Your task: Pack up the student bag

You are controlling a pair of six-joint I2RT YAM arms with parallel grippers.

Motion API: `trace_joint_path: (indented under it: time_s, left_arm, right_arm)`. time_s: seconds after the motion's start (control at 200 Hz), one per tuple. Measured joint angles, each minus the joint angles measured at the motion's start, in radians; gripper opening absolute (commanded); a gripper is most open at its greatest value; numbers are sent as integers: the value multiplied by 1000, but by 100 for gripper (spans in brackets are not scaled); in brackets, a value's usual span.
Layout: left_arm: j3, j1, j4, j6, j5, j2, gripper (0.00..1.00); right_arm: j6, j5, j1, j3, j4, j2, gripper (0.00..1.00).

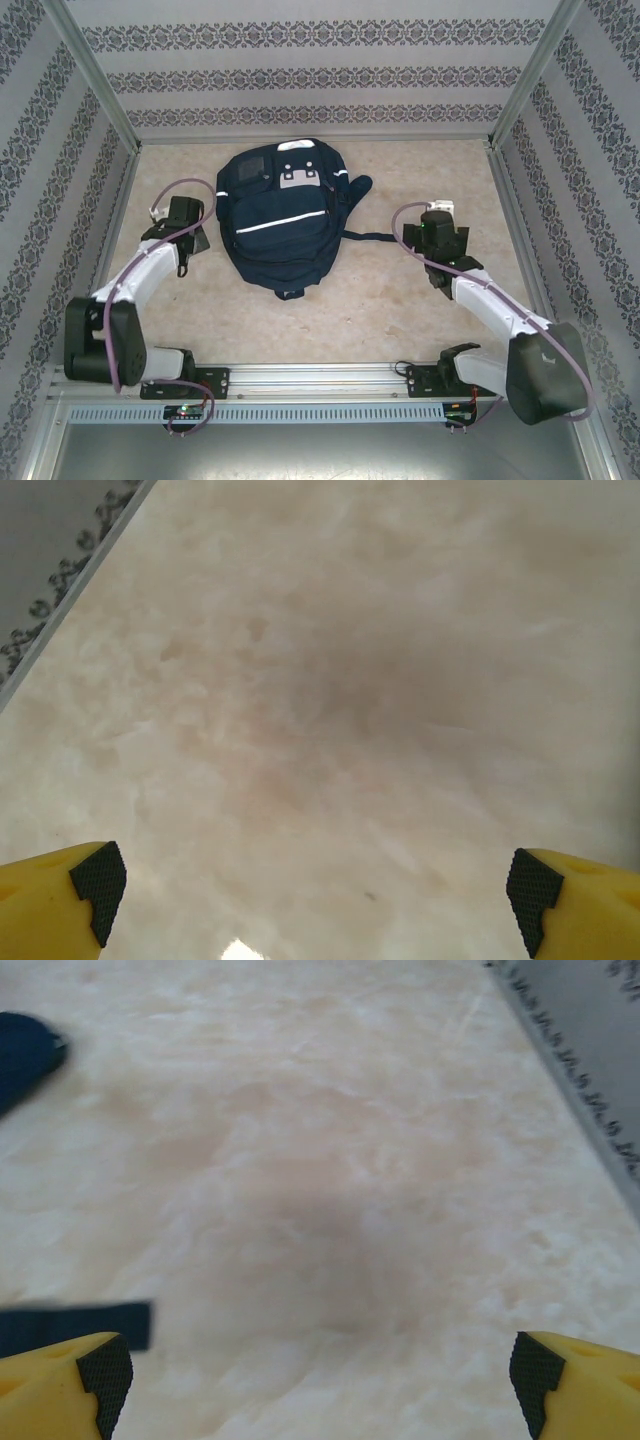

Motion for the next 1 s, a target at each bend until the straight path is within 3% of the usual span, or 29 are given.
trace_joint_path:
  time_s: [0.195, 0.32, 0.6, 0.719, 0.999]
  left_arm:
    - [-72, 19, 330, 92, -21, 156, 100]
    - [-161, 19, 563, 173, 5, 165, 100]
    - [-314, 19, 953, 338, 212, 156, 100]
    - [-377, 19, 1123, 393, 319, 166, 100]
    - [-397, 19, 1218, 437, 384, 180, 100]
  right_arm:
    - [-90, 15, -41, -20, 207, 167, 98]
    - [-142, -61, -74, -42, 339, 239, 98]
    - [-136, -280, -214, -171, 733, 309, 98]
    - [-129, -336, -233, -208, 769, 336, 98]
    - [-129, -394, -233, -203, 826, 336, 98]
